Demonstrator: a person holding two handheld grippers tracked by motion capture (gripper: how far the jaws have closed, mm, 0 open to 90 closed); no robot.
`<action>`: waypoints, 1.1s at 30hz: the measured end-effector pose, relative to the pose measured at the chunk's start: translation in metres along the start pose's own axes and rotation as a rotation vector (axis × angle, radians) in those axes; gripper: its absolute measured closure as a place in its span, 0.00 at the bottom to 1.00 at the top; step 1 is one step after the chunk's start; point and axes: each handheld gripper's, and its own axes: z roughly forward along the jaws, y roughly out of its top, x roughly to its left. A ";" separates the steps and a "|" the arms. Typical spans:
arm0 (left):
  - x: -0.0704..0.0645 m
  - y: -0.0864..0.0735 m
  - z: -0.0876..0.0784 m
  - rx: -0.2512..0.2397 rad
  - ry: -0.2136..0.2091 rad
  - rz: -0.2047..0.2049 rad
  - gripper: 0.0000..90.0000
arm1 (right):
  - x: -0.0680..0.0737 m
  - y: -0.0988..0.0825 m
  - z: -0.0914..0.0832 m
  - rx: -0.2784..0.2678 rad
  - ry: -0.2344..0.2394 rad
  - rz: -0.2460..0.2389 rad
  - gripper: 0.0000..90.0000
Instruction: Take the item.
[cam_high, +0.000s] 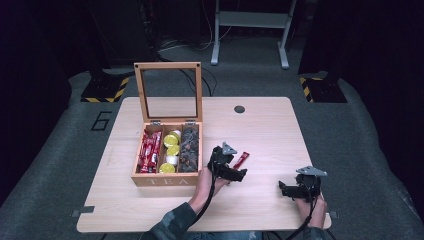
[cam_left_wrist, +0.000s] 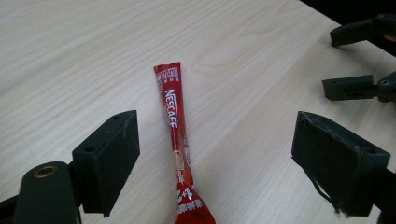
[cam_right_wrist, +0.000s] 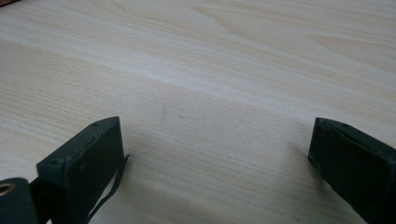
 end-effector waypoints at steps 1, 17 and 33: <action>0.000 0.000 0.000 0.000 0.000 0.000 0.16 | 0.000 0.000 0.000 0.000 0.000 0.000 0.03; 0.023 0.001 -0.066 -0.092 0.066 0.037 0.08 | 0.000 0.000 0.000 0.001 -0.001 0.000 0.03; 0.066 -0.030 -0.124 -0.150 0.168 0.008 0.04 | 0.000 0.000 0.000 0.001 -0.002 0.001 0.03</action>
